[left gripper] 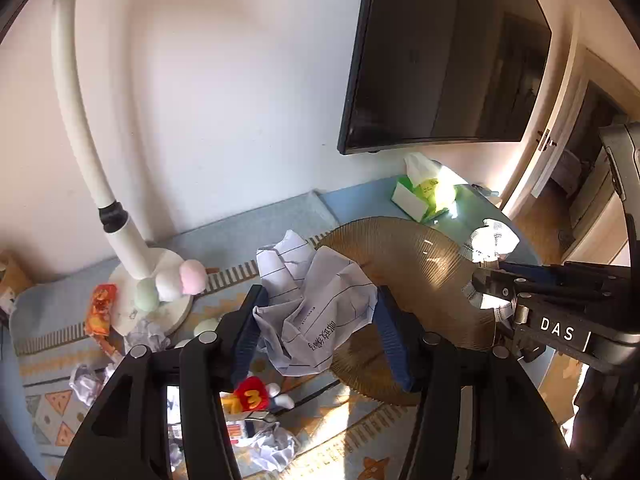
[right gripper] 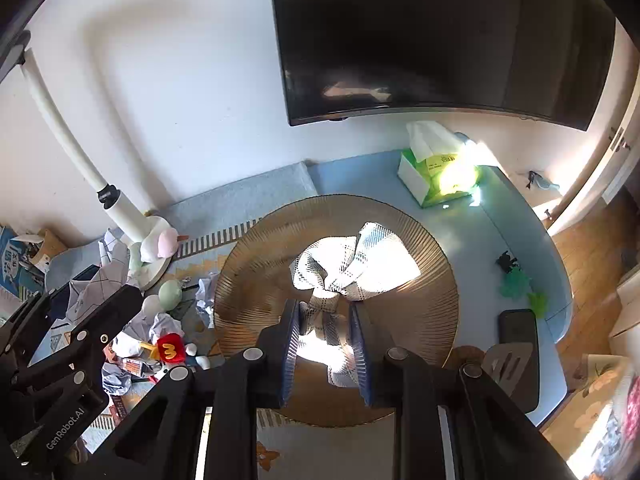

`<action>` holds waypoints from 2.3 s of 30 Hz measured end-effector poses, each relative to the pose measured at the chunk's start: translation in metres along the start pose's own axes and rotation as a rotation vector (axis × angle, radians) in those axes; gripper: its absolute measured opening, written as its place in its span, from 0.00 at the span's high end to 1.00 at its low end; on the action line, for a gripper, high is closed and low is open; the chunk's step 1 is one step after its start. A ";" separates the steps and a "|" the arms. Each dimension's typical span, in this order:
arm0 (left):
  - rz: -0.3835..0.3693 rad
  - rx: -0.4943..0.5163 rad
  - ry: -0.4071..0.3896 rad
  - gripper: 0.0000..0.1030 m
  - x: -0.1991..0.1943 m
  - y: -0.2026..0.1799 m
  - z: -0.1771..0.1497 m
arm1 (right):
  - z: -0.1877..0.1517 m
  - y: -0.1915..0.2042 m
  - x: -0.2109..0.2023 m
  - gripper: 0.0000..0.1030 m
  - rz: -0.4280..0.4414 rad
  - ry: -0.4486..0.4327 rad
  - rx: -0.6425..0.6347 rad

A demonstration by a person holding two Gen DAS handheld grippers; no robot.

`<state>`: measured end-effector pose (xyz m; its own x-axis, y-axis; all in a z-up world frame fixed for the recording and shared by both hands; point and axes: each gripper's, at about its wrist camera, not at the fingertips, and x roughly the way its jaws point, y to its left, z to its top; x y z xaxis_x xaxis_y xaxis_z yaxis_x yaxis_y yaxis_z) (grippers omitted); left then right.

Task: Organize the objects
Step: 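Carry crumpled white paper in left tool while right tool carries plaid cloth bow to plate, release both, then grasp crumpled blue paper with left tool while right tool grasps another crumpled paper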

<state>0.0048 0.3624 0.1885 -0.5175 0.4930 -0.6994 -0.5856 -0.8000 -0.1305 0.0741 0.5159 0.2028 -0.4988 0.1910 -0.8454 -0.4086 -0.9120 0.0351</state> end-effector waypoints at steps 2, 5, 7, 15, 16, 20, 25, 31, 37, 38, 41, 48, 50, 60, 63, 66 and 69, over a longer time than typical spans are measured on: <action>-0.023 -0.010 0.014 0.38 0.012 -0.010 0.003 | 0.000 -0.011 0.004 0.74 0.004 0.010 0.005; -0.028 -0.051 0.036 0.18 0.025 -0.014 0.002 | -0.002 -0.026 0.017 0.64 -0.001 0.051 0.008; -0.026 -0.071 0.056 0.18 0.027 -0.012 -0.003 | -0.005 -0.036 0.025 0.63 -0.002 0.074 0.031; 0.030 -0.172 0.121 0.18 0.011 0.021 -0.042 | -0.010 -0.033 0.039 0.60 0.070 0.124 0.060; 0.043 -0.180 0.129 0.18 0.007 0.026 -0.050 | -0.011 -0.024 0.040 0.57 0.083 0.127 0.045; 0.121 -0.232 0.151 0.18 -0.016 0.060 -0.081 | -0.019 0.022 0.041 0.42 0.175 0.146 -0.014; 0.231 -0.384 0.170 0.18 -0.052 0.135 -0.126 | -0.049 0.099 0.044 0.41 0.271 0.199 -0.169; 0.275 -0.477 0.197 0.18 -0.086 0.209 -0.174 | -0.095 0.180 0.043 0.41 0.384 0.276 -0.298; 0.227 -0.434 0.239 0.18 -0.084 0.232 -0.196 | -0.123 0.242 0.046 0.41 0.424 0.303 -0.385; 0.221 -0.429 0.248 0.18 -0.081 0.234 -0.198 | -0.126 0.250 0.049 0.41 0.413 0.303 -0.397; 0.235 -0.397 0.277 0.18 -0.068 0.237 -0.207 | -0.126 0.267 0.065 0.41 0.392 0.314 -0.404; 0.202 -0.307 0.356 0.20 -0.037 0.235 -0.222 | -0.128 0.275 0.114 0.47 0.370 0.459 -0.256; 0.189 -0.299 0.359 0.20 -0.034 0.235 -0.223 | -0.128 0.275 0.120 0.47 0.368 0.471 -0.235; 0.146 -0.260 0.367 0.38 -0.016 0.235 -0.218 | -0.122 0.287 0.145 0.48 0.406 0.528 -0.164; 0.122 -0.260 0.359 0.58 -0.018 0.234 -0.215 | -0.119 0.288 0.146 0.65 0.420 0.529 -0.168; 0.123 -0.266 0.363 0.62 -0.019 0.234 -0.213 | -0.119 0.289 0.137 0.71 0.428 0.502 -0.202; 0.127 -0.282 0.349 0.63 -0.024 0.234 -0.205 | -0.119 0.288 0.124 0.76 0.452 0.473 -0.224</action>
<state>0.0080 0.0927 0.0307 -0.3049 0.2788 -0.9107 -0.3140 -0.9322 -0.1803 -0.0142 0.2339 0.0443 -0.1752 -0.3583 -0.9170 -0.0460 -0.9274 0.3712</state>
